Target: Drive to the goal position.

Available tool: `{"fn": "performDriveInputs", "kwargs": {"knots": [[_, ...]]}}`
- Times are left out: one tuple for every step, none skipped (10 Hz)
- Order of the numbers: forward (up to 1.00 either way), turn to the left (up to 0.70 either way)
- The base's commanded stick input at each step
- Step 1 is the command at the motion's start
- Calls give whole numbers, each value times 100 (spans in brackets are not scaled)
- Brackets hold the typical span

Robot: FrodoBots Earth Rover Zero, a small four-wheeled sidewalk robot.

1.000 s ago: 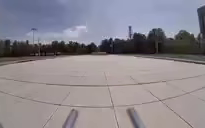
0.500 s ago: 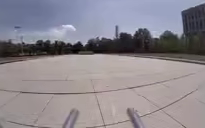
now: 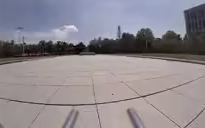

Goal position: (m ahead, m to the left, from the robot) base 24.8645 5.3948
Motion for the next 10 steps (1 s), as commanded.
{"fn": "performDriveInputs", "kwargs": {"knots": [[70,0],[70,0],[70,3],[70,16],[70,5],[70,0],[70,0],[70,0],[70,0],[70,0]]}}
